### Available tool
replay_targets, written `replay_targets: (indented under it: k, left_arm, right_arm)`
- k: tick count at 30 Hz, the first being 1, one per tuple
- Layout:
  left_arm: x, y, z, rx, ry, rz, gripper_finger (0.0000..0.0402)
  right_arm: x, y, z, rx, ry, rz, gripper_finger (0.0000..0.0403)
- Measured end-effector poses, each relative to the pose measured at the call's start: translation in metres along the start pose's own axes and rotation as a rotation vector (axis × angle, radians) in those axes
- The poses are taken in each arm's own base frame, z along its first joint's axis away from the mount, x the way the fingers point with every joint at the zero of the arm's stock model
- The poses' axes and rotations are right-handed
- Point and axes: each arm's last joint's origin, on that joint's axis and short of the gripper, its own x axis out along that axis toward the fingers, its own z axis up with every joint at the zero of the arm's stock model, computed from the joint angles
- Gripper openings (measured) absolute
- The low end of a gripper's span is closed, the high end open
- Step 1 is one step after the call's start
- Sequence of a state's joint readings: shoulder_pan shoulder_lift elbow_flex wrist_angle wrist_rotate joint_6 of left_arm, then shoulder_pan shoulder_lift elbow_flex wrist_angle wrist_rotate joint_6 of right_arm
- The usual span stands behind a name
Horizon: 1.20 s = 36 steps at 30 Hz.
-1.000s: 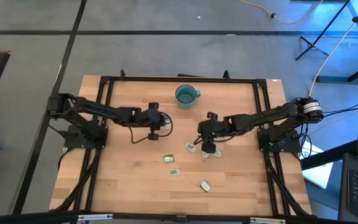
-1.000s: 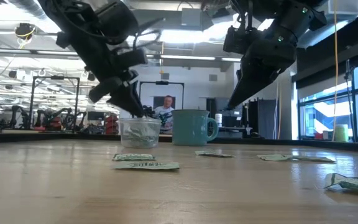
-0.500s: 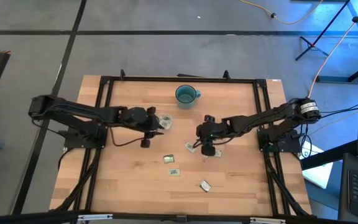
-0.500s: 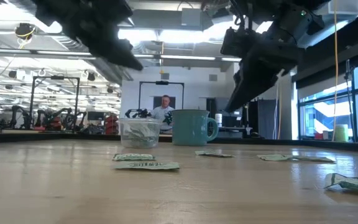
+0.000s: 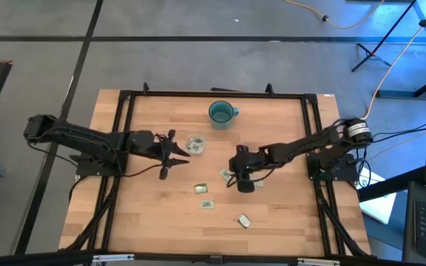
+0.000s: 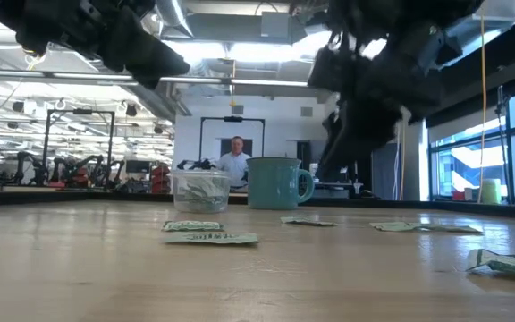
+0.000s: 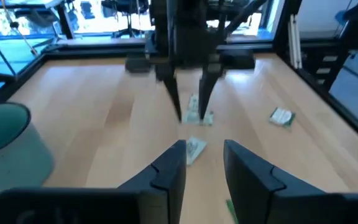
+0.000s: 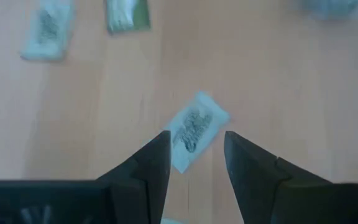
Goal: Pick and place Stevia / Truvia into bins
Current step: Put the green stevia packet into the transparent container
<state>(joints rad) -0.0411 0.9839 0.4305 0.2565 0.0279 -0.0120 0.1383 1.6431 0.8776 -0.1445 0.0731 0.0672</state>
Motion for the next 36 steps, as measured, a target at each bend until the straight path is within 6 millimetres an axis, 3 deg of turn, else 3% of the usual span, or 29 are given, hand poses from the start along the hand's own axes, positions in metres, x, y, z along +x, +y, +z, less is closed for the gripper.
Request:
replay_targets:
  k: [7,11,26,32,36]
  left_arm:
    - [0.0,-0.002,0.0,0.001,-0.004,-0.008,0.0102]
    - [0.0,-0.002,0.0,0.001,-0.005,-0.005,0.0102]
    - [0.0,-0.002,0.0,0.002,-0.002,-0.001,0.0102]
    - [0.0,-0.002,0.0,0.002,-0.001,-0.001,0.0102]
    - [0.0,-0.002,0.0,0.002,-0.001,-0.008,0.0102]
  right_arm:
    - [0.035,0.003,-0.015,0.003,0.076,0.045,0.0153]
    - [0.046,0.003,-0.02,0.028,0.1,0.039,0.0146]
    - [0.047,0.003,-0.017,0.009,0.127,0.038,0.0027]
    - [0.042,0.004,-0.002,-0.034,0.184,0.041,0.0004]
    - [0.034,0.001,0.021,-0.098,0.184,-0.004,0.0006]
